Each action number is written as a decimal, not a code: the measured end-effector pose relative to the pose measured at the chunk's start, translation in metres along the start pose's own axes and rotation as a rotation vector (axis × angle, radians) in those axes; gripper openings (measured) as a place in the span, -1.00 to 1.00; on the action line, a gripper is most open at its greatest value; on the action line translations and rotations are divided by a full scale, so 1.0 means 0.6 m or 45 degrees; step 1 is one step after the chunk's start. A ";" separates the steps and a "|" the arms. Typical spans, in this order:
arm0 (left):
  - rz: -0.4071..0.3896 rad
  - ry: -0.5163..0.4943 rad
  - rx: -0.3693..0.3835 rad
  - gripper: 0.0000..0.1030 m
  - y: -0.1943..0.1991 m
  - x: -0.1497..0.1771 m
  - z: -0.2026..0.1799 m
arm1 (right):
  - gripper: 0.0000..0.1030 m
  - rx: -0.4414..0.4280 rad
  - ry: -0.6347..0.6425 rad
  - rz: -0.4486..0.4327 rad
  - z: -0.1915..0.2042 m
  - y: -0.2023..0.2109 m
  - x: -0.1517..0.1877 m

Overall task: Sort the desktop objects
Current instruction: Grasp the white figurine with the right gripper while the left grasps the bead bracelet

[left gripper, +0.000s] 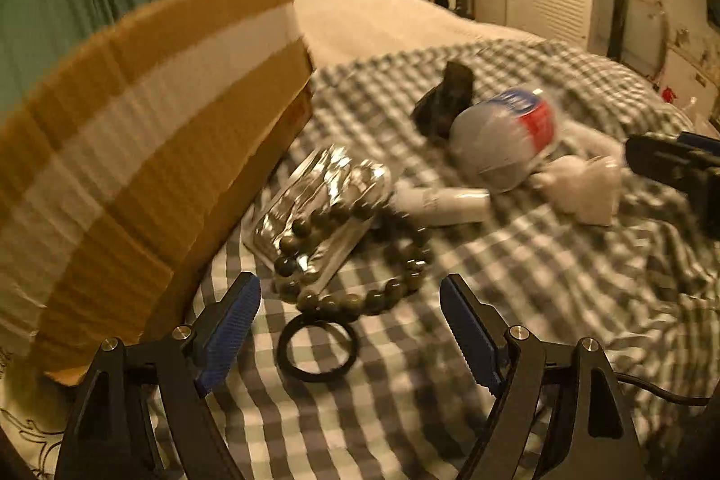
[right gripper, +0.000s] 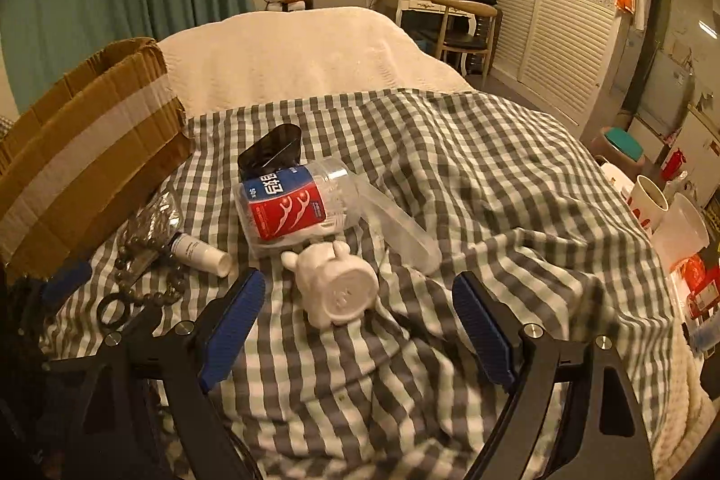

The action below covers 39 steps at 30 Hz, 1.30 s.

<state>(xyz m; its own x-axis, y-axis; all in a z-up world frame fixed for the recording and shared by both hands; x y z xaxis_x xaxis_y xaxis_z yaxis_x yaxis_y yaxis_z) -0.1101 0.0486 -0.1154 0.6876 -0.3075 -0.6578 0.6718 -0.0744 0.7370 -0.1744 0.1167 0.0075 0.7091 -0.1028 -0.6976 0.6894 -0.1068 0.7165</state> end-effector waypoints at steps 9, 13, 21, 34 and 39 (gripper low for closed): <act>0.050 0.074 0.061 0.64 -0.025 0.013 0.028 | 0.65 -0.011 -0.030 0.049 -0.011 -0.028 0.009; 0.025 0.102 0.114 0.64 -0.025 0.004 0.034 | 0.65 -0.025 -0.035 0.045 -0.012 -0.025 0.009; -0.019 0.239 0.320 0.64 -0.022 -0.003 0.066 | 0.65 -0.100 -0.012 0.085 0.004 -0.048 0.015; -0.002 0.291 0.406 0.56 -0.032 -0.001 0.080 | 0.13 -0.138 -0.050 0.240 0.013 -0.126 0.022; 0.021 0.244 0.361 -0.14 -0.034 -0.001 0.079 | -0.02 -0.146 -0.065 0.229 0.010 -0.112 0.022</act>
Point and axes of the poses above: each gripper's, at about its wrist camera, not at the fingertips, and y roughly against the way its jaws point, z to its left, x to its underside, the point moved 3 cm from there along -y, roughly the way its jaws point, and after that the axes turned 2 degrees about -y, right-handed, at the moved point
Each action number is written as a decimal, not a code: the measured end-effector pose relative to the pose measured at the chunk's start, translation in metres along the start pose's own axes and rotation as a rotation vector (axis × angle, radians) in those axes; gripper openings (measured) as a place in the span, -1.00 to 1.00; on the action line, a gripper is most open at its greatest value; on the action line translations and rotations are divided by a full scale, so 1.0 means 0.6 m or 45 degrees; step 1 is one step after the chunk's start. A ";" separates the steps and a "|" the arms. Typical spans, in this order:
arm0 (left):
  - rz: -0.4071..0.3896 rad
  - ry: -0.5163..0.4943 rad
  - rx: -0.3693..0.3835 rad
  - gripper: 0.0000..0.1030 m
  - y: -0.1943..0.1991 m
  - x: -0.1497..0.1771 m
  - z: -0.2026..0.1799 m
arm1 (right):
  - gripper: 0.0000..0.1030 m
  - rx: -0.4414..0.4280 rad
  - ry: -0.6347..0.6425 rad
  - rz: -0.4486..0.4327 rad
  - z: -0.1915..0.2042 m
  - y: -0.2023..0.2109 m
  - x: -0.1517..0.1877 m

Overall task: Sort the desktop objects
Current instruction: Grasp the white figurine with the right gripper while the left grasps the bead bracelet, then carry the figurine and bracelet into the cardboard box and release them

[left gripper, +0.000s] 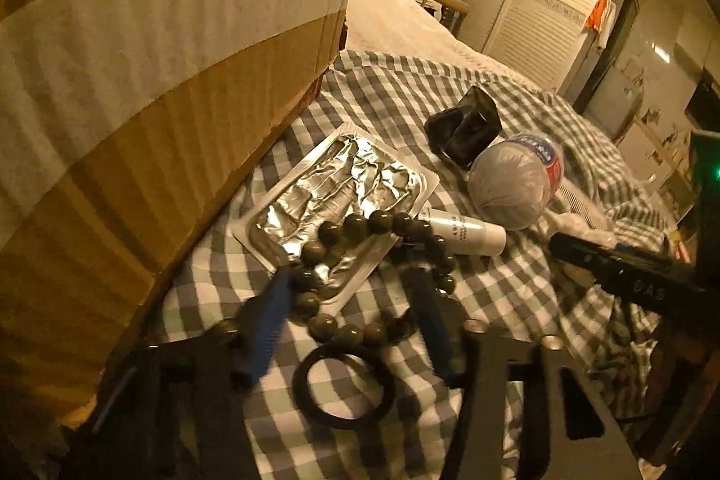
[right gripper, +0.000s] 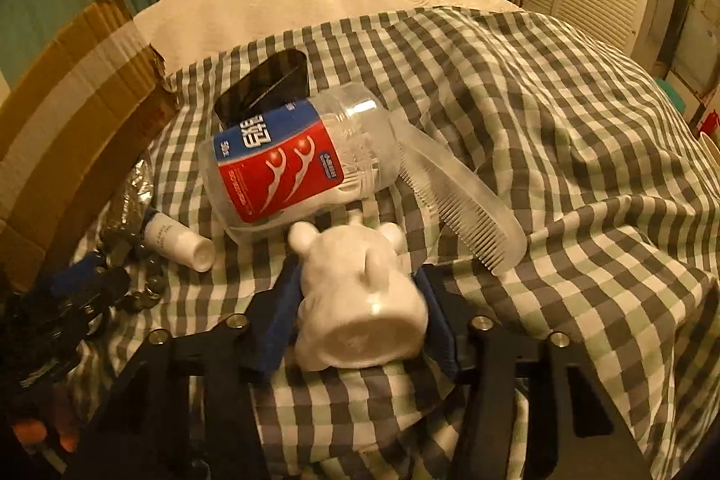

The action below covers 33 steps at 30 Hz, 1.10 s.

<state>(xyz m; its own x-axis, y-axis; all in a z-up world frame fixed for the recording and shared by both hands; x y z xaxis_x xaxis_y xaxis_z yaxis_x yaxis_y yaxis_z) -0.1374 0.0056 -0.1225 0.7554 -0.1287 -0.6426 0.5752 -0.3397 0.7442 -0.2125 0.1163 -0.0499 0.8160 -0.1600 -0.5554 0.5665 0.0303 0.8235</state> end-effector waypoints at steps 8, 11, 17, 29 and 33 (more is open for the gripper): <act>-0.053 -0.115 -0.024 -0.78 0.024 -0.004 -0.014 | -0.04 0.084 0.105 -0.035 0.024 0.019 0.003; -0.092 -0.128 -0.024 -0.78 0.034 -0.009 -0.016 | -0.04 0.100 0.130 -0.066 0.027 0.029 -0.001; -0.154 -0.128 -0.036 -0.78 0.056 -0.020 -0.017 | -0.04 0.084 0.119 -0.098 0.030 0.052 -0.003; -0.346 -0.175 -0.010 -0.78 0.136 -0.053 -0.047 | -0.04 -0.053 0.171 -0.248 0.109 0.167 -0.006; -0.407 -0.169 0.007 -0.78 0.186 -0.075 -0.046 | -0.05 -0.142 0.219 -0.310 0.156 0.211 -0.017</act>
Point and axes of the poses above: each gripper's, at about its wrist camera, not at the fingertips, and y roughly against the way its jaws point, z to its left, x to its underside, the point moved 3 cm from there along -y, roughly the way its jaws point, and after that the axes turned 2 degrees about -y, right-handed, at the moved point
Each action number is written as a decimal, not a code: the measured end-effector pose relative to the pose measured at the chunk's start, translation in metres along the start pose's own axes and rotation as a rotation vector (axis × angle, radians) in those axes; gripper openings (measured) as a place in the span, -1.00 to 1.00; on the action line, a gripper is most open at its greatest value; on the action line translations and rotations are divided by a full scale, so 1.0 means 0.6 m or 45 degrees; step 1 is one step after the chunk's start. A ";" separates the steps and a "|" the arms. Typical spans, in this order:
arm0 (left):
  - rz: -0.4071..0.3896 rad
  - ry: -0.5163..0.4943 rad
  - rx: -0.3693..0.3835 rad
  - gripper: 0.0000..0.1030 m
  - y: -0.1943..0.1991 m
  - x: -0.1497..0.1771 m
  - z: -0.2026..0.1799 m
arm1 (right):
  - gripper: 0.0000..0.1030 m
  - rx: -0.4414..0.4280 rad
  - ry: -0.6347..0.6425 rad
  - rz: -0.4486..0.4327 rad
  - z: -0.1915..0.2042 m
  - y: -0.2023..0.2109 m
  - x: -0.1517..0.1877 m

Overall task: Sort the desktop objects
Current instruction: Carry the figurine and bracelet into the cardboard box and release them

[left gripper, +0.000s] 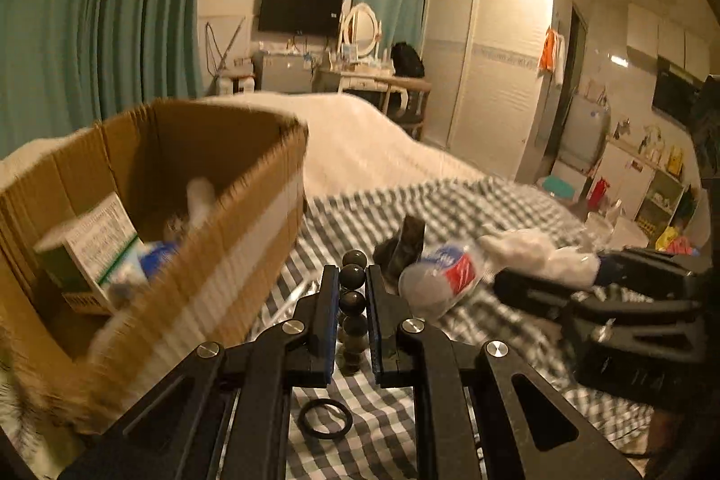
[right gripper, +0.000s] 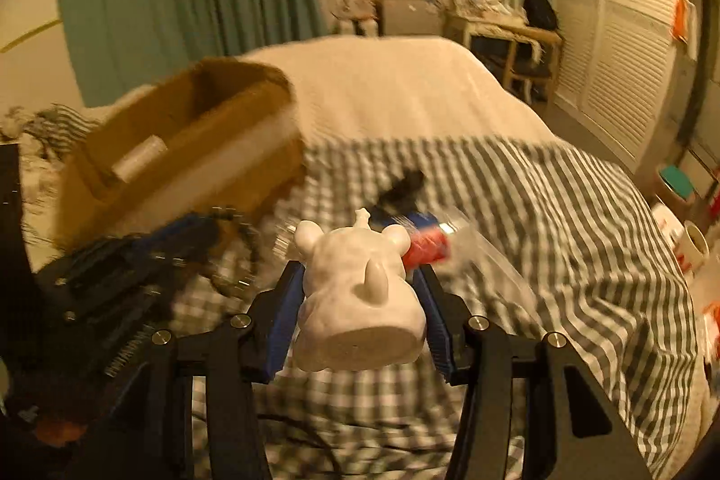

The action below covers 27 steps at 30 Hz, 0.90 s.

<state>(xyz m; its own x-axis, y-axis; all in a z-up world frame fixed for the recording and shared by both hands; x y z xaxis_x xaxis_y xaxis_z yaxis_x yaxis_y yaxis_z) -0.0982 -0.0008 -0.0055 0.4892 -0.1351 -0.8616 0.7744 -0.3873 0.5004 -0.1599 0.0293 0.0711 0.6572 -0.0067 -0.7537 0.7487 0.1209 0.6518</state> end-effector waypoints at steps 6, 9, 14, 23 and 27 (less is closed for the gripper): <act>-0.116 0.049 0.019 -0.78 0.083 -0.053 0.030 | -0.05 -0.102 0.065 -0.064 0.061 0.035 -0.040; -0.198 0.090 0.011 -0.78 0.133 -0.085 0.064 | -0.05 -0.151 0.107 -0.105 0.100 0.056 -0.058; -0.294 0.174 -0.087 -0.78 0.190 -0.110 0.139 | -0.04 -0.253 0.198 -0.162 0.169 0.063 -0.097; -0.206 0.252 -0.287 -0.78 0.140 -0.090 0.238 | -0.45 -0.385 0.287 -0.097 0.271 -0.033 -0.142; -0.073 0.217 -0.312 -0.74 0.088 -0.059 0.238 | -0.44 -0.369 0.240 -0.055 0.259 -0.063 -0.134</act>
Point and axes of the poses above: each gripper's, at about its wrist camera, not at the fingertips, and y roughly against the way its jaws point, z to its left, x to its underside, the point moved 3 cm from there along -y, roughly the way its jaws point, and after that the axes turned 2 degrees about -y, right-handed, at the moved point
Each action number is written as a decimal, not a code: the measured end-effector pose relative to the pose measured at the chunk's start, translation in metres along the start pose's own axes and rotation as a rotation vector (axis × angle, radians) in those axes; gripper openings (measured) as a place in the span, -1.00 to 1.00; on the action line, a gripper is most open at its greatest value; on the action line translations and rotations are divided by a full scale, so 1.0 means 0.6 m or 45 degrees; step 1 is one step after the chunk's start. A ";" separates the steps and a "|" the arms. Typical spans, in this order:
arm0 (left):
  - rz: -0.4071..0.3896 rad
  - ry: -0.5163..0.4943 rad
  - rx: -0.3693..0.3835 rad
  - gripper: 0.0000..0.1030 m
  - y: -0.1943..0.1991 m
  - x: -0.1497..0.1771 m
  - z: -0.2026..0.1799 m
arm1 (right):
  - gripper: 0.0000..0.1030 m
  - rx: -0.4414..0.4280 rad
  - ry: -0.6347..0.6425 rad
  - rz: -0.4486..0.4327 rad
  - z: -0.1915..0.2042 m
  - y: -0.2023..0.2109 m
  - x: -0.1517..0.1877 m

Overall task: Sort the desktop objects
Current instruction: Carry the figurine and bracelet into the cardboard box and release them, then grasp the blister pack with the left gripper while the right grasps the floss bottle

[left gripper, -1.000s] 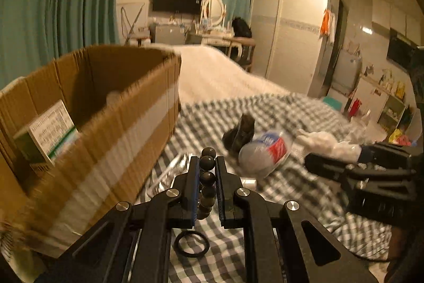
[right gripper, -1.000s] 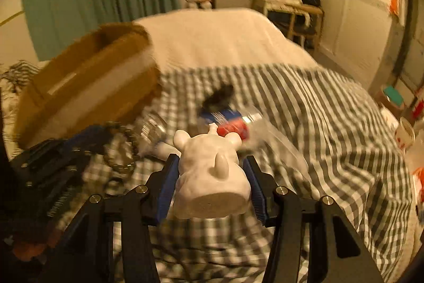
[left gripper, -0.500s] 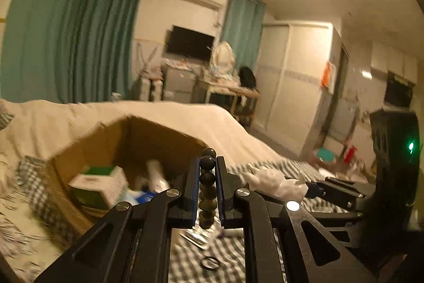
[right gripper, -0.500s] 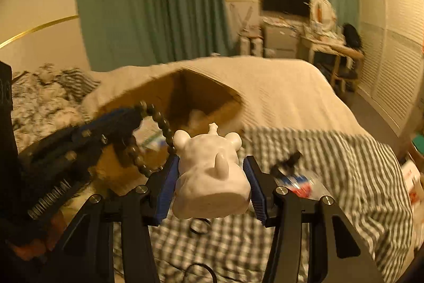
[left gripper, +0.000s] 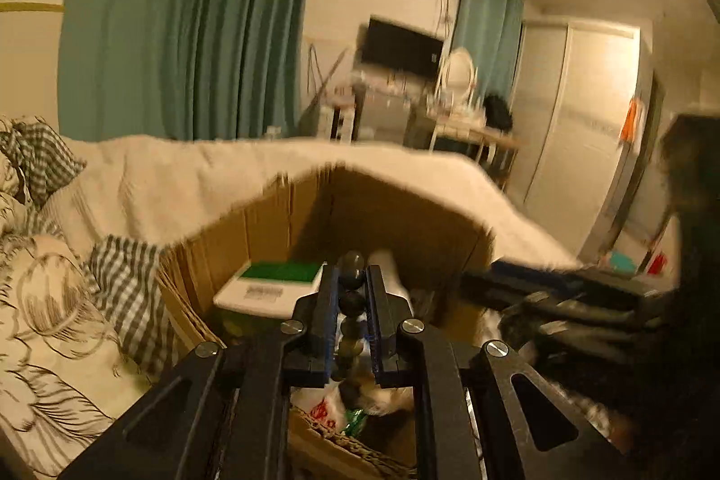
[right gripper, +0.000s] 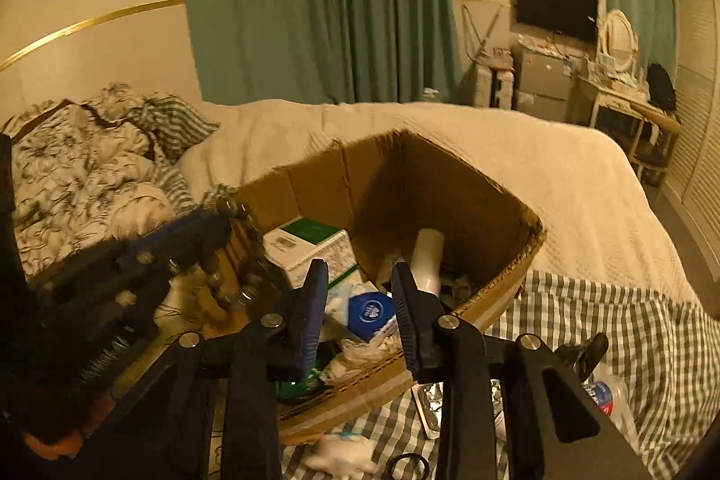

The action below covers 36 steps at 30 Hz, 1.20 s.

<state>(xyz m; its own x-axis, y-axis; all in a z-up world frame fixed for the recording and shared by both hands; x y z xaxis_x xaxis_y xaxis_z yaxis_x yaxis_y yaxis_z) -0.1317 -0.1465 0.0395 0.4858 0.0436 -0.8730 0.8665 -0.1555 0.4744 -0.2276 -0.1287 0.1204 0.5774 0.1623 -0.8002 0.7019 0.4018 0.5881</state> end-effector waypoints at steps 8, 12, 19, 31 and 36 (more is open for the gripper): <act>-0.039 -0.030 -0.002 0.85 0.022 0.021 -0.049 | 0.07 0.159 -0.075 0.050 -0.079 0.078 0.080; -0.046 -0.002 0.108 0.88 0.057 0.022 -0.093 | 0.08 0.237 -0.167 0.026 -0.131 0.155 0.110; 0.024 0.009 0.392 1.00 0.090 0.100 -0.232 | 0.10 0.354 -0.305 0.000 -0.214 0.223 0.176; 0.202 -0.238 0.218 1.00 -0.075 0.207 -0.274 | 0.15 0.404 -0.320 0.063 -0.329 0.142 0.226; 0.334 -0.151 0.212 1.00 -0.127 0.231 -0.251 | 0.63 0.373 -0.213 0.103 -0.332 0.081 0.234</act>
<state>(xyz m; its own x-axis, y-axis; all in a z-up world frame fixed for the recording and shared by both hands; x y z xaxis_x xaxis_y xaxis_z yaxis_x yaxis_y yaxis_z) -0.1133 0.0199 -0.1006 0.6648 -0.1332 -0.7350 0.6780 -0.3054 0.6686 -0.1954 0.0932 0.0131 0.6793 0.0230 -0.7335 0.7271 0.1140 0.6770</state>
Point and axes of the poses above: each gripper's, at about its wrist camera, not at the fingertips, and y roughly against the way its jaws point, z to its left, x to its underside, the point moved 3 cm from there along -y, roughly the way its jaws point, and after that the axes turned 2 degrees about -y, right-handed, at the moved point
